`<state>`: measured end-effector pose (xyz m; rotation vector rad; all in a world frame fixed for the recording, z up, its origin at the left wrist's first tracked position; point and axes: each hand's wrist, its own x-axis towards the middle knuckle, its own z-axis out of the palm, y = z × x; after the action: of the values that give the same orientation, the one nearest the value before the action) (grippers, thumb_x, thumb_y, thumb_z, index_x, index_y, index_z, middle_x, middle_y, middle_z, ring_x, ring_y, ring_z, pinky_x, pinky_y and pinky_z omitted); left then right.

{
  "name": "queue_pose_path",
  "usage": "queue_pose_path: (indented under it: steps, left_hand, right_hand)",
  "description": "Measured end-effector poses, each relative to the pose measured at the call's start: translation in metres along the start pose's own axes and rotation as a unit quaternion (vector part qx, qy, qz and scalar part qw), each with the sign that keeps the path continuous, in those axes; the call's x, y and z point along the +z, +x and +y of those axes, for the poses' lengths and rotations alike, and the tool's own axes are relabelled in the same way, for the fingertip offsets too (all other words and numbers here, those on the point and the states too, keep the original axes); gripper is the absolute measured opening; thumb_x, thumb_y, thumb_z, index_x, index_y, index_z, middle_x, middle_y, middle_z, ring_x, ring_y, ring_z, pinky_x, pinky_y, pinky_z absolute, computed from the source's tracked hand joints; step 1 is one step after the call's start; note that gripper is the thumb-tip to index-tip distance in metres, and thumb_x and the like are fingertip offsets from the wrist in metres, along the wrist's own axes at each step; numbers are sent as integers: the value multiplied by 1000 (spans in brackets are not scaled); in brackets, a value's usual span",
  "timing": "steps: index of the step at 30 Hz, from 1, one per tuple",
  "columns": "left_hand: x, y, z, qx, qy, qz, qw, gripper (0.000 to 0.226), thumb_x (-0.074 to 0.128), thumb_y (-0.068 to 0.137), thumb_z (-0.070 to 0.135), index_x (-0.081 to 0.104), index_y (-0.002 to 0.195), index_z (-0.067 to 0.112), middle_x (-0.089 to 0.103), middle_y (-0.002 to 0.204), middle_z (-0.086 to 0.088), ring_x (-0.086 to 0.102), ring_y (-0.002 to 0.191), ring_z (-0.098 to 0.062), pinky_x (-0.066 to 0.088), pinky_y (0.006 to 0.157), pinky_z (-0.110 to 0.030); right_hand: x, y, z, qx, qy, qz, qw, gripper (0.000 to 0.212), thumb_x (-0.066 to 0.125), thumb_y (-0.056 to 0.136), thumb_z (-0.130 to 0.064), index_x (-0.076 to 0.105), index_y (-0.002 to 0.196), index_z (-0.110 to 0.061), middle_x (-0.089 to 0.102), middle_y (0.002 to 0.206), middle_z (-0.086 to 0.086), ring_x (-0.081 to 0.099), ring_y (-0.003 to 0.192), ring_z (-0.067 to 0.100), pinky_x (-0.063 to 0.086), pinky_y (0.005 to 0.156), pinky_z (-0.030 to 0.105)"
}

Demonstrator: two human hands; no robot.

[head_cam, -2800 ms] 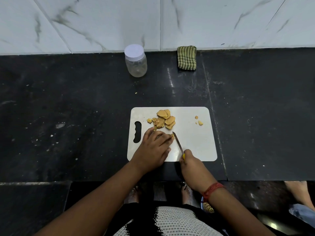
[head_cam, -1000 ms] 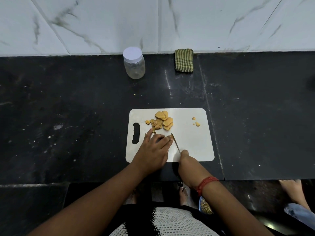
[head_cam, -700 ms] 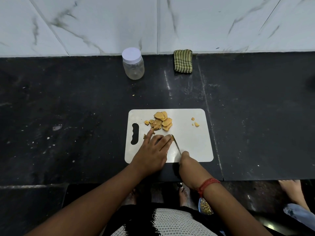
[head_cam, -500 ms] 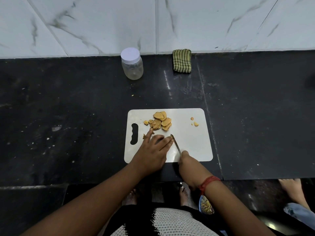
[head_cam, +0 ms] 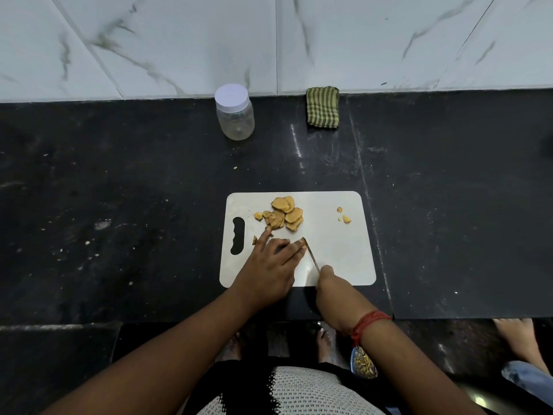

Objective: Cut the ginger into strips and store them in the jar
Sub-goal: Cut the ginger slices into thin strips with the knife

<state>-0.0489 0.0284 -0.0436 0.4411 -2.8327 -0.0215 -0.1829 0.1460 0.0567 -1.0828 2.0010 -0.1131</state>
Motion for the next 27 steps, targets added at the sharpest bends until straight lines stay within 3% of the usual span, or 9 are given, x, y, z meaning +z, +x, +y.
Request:
queue_pose_path:
  steps: [9, 18, 21, 24, 27]
  left_hand:
    - [0, -1, 0, -12, -16, -6, 1000, 54, 49, 90, 25, 57, 141, 10, 57, 143, -5, 54, 119, -25, 32, 117, -58]
    - [-5, 1, 2, -8, -7, -30, 999, 60, 48, 89, 26, 49, 148, 11, 47, 152, -4, 50, 119, -24, 31, 116, -60]
    - [-5, 2, 1, -11, -5, -30, 999, 60, 47, 89, 26, 51, 147, 11, 51, 150, -4, 52, 118, -24, 32, 116, -59]
    - [-5, 3, 2, -12, -8, -24, 1000, 58, 49, 88, 26, 55, 144, 11, 54, 147, -3, 53, 116, -24, 31, 117, -59]
    - [-4, 4, 4, -19, -15, -16, 1000, 57, 49, 87, 25, 58, 141, 11, 56, 145, -4, 54, 114, -24, 32, 117, -58]
  right_hand:
    - [1, 1, 7, -8, -10, -7, 1000, 14, 35, 91, 2, 30, 97, -9, 44, 71, 1, 42, 59, 9, 26, 48, 21]
    - [1, 5, 11, 1, 18, -8, 1000, 8, 34, 94, -1, 34, 96, -9, 47, 73, 2, 45, 61, 10, 30, 49, 21]
    - [-4, 8, 14, 11, 75, -28, 997, 7, 34, 95, -6, 39, 92, -11, 48, 72, 3, 44, 57, 12, 31, 49, 24]
    - [-8, 4, 21, 31, 228, -71, 971, 10, 35, 97, -20, 39, 90, -15, 42, 65, 5, 36, 43, 13, 26, 41, 20]
    - [-8, 3, 22, 22, 193, -59, 979, 9, 35, 98, -19, 39, 93, -13, 42, 65, 4, 36, 45, 12, 28, 42, 19]
